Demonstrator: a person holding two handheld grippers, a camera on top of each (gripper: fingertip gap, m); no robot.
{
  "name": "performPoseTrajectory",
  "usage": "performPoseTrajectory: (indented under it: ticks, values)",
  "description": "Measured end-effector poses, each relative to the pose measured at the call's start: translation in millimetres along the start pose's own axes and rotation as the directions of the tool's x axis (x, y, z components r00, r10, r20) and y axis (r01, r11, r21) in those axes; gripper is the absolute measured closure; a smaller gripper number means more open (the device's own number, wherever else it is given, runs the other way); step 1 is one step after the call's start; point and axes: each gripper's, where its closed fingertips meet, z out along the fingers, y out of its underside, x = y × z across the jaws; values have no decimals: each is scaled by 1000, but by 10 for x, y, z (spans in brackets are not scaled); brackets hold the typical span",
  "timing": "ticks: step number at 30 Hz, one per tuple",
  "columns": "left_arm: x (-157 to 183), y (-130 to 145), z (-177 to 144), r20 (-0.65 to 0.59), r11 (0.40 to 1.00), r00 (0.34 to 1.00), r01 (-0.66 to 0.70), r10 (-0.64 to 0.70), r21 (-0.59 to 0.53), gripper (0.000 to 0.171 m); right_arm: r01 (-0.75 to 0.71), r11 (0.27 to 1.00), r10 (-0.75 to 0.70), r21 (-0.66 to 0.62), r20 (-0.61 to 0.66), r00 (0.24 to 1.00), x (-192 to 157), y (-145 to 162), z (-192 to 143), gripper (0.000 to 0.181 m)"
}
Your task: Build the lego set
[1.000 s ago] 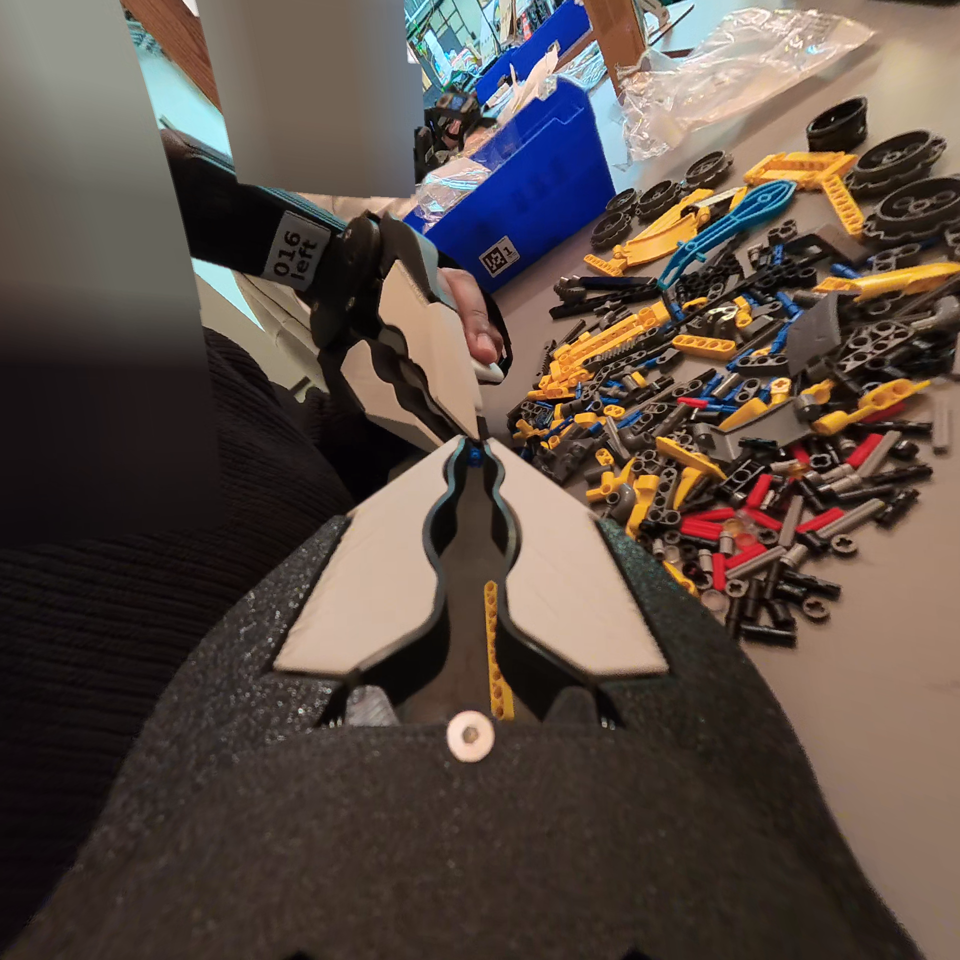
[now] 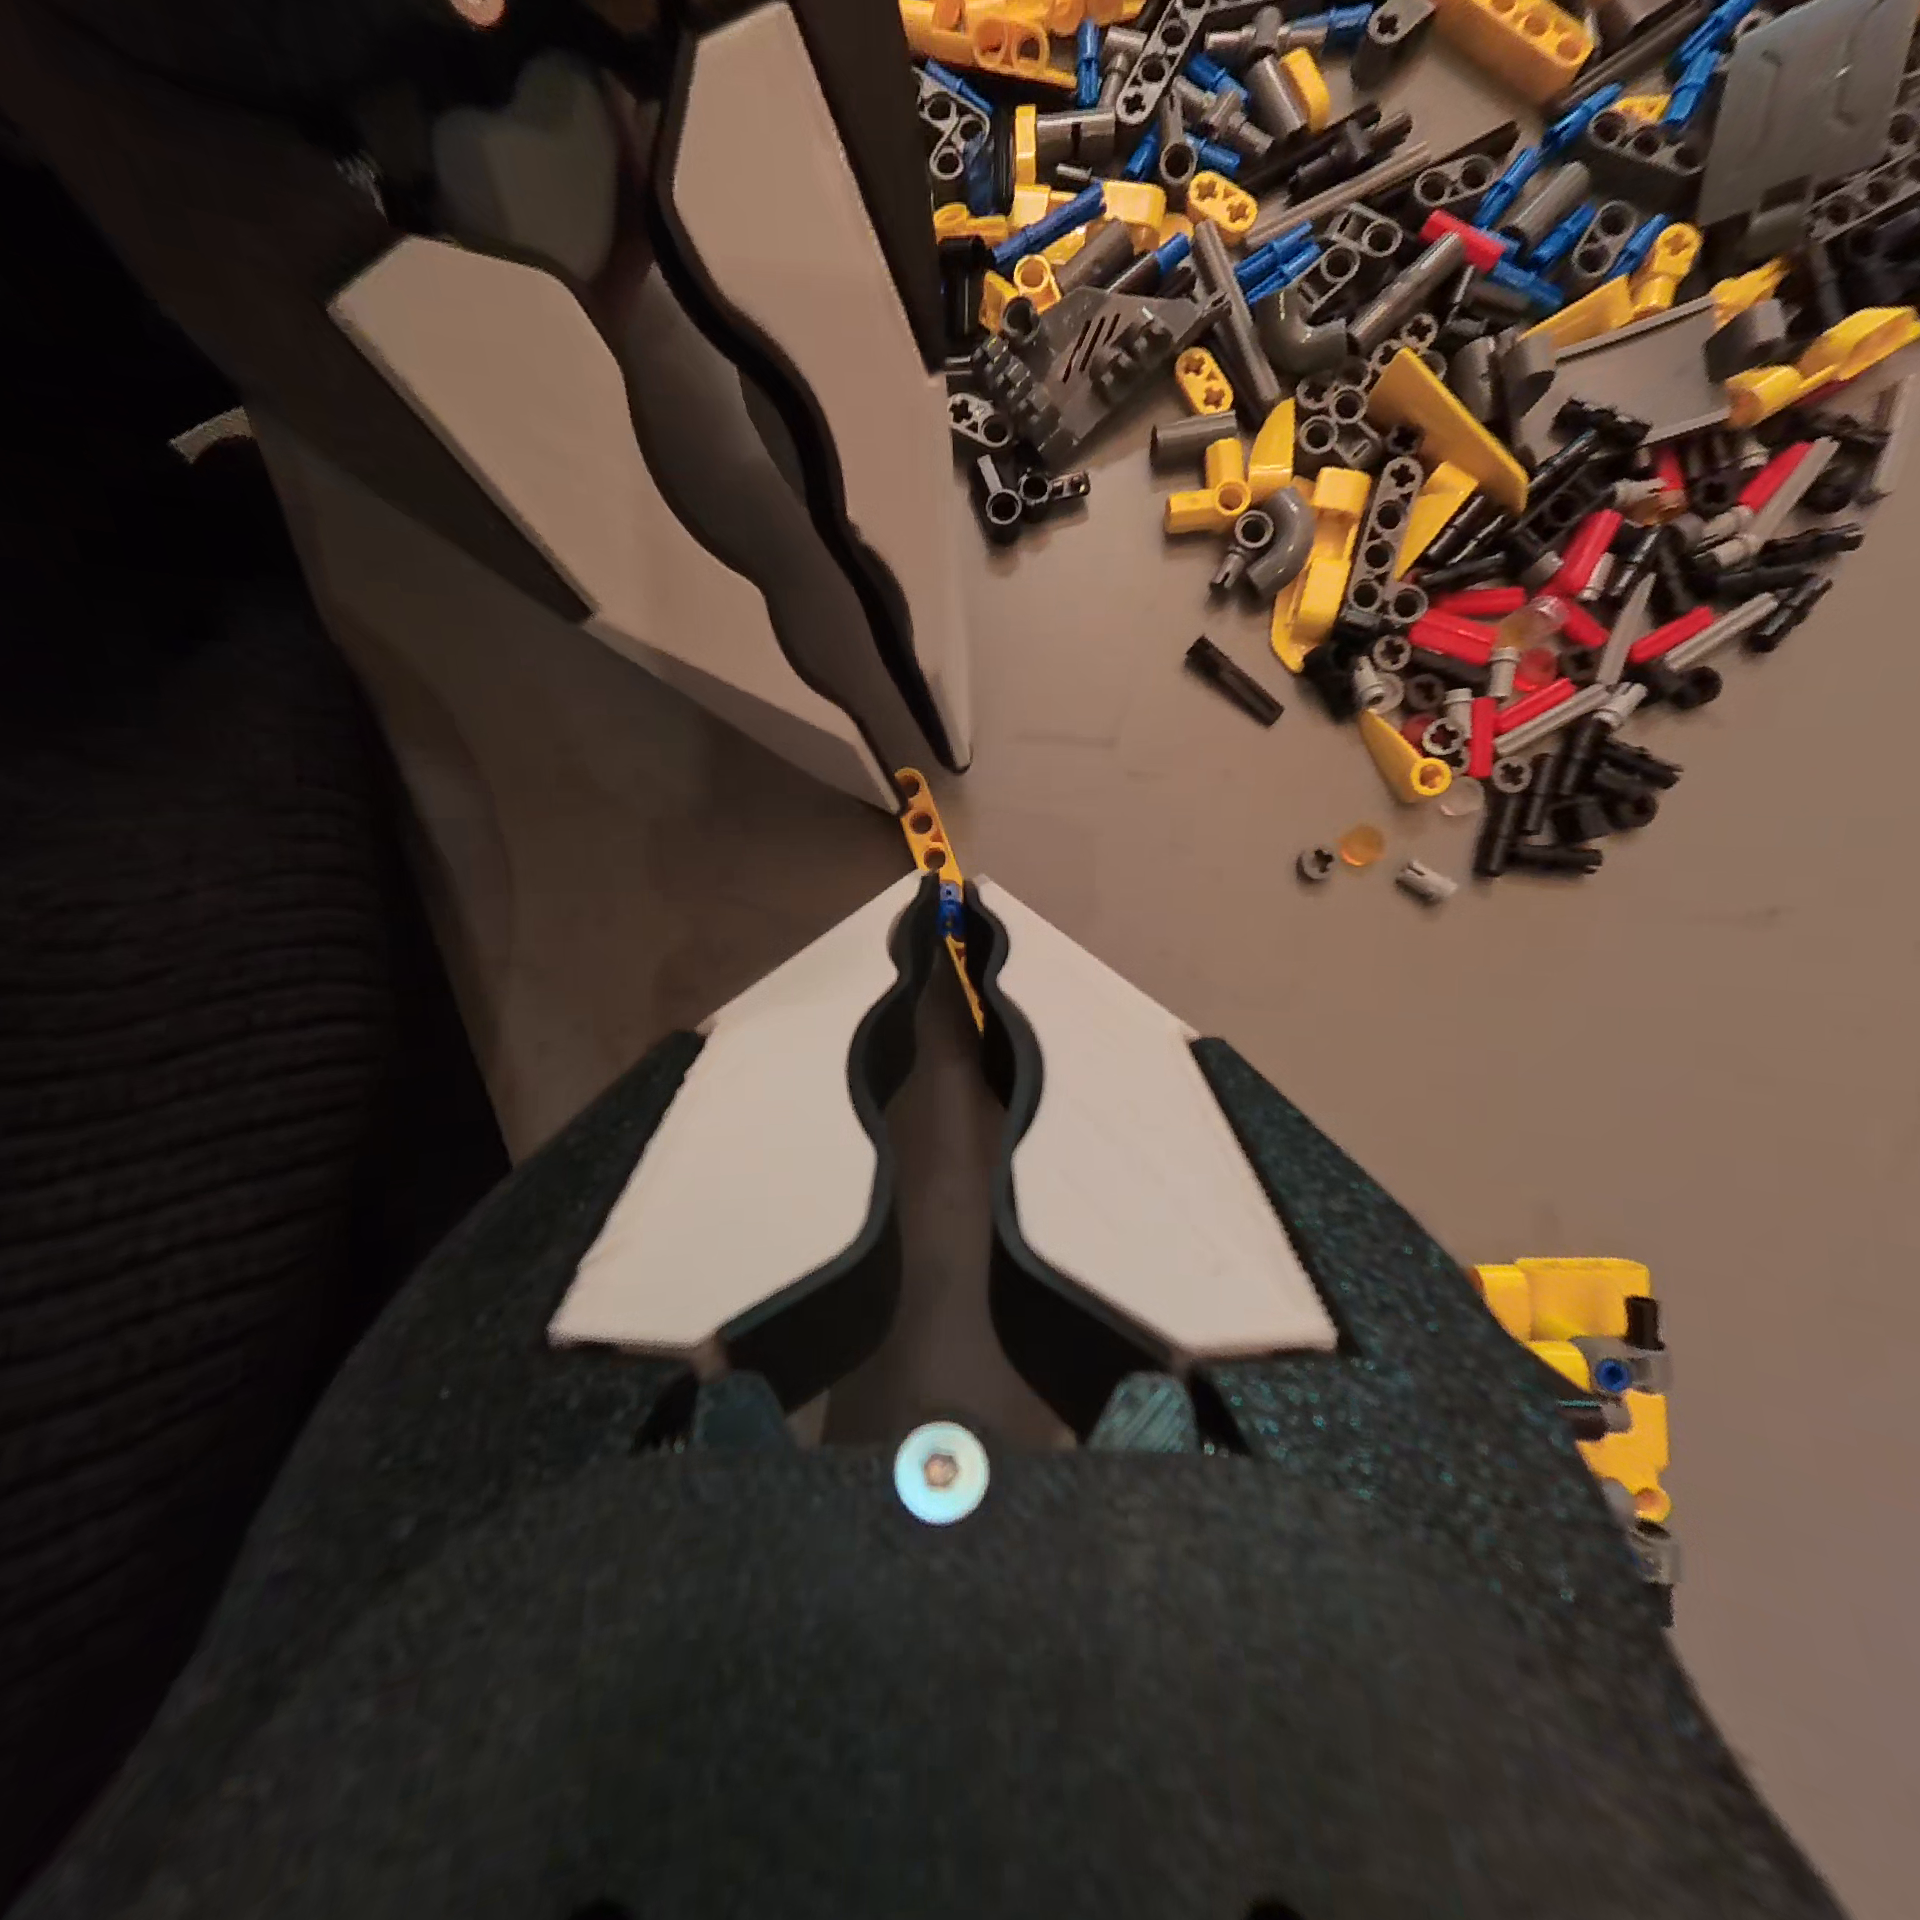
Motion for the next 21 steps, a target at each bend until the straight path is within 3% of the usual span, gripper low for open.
performPoseTrajectory:
  ticks: [11, 21]
  values:
    - [6, 2, 12, -30, 1000, 999, 29, -29, -5, 171, -75, 994, 76, -79, 16, 997, 29, 8, 15, 178]
    - [4, 6, 12, -26, 1000, 999, 29, -29, -5, 171, 49, 988, -61, -143, -77, 995, 45, 7, 28, 179]
